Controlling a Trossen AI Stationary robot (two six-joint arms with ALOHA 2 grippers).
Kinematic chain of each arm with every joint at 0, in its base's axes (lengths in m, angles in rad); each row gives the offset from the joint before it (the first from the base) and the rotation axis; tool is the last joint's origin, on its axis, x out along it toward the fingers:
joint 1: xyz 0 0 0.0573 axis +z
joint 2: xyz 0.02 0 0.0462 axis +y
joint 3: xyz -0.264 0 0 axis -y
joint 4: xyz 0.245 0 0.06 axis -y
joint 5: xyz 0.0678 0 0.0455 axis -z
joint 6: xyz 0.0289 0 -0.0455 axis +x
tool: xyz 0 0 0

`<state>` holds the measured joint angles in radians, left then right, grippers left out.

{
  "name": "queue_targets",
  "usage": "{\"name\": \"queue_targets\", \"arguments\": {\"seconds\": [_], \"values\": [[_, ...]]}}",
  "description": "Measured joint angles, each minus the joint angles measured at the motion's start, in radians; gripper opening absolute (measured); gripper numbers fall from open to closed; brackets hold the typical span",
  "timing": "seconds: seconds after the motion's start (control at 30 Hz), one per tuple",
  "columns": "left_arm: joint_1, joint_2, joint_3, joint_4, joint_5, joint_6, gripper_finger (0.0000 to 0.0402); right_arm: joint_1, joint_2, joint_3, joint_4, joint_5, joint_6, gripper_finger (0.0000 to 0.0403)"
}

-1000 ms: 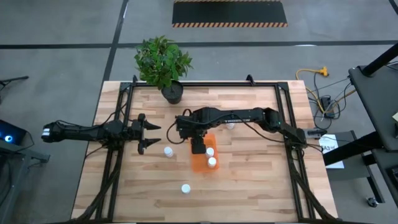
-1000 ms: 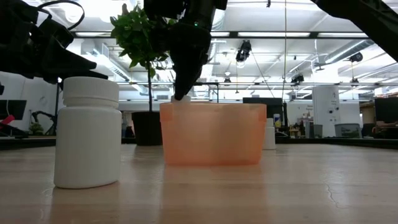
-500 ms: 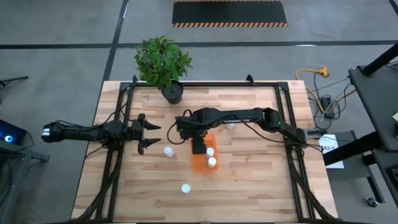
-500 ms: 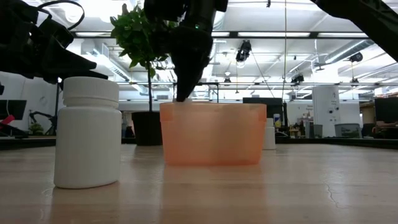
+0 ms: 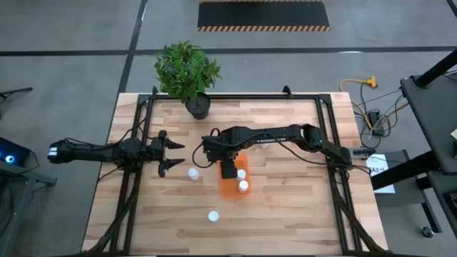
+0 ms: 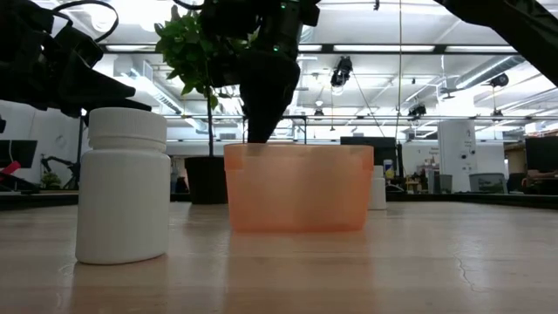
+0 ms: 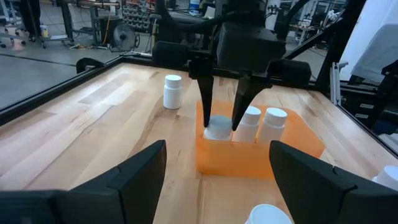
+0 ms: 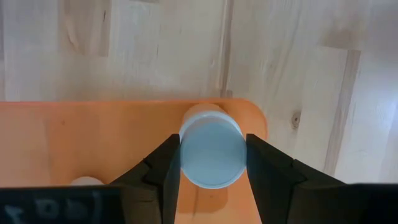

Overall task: Pick and place pill bottles into a basket
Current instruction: Put the white pill bottle into the orange container

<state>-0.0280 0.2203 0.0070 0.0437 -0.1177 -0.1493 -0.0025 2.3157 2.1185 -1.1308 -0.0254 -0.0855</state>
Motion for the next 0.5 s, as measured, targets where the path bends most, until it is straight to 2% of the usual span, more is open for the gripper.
{"name": "queue_targets", "arguments": {"seconds": [0.5], "values": [[0.0,0.0,0.0,0.0,0.0,0.0,0.0267,0.0,-0.004,-0.056,0.026,0.0,-0.027,0.015]]}}
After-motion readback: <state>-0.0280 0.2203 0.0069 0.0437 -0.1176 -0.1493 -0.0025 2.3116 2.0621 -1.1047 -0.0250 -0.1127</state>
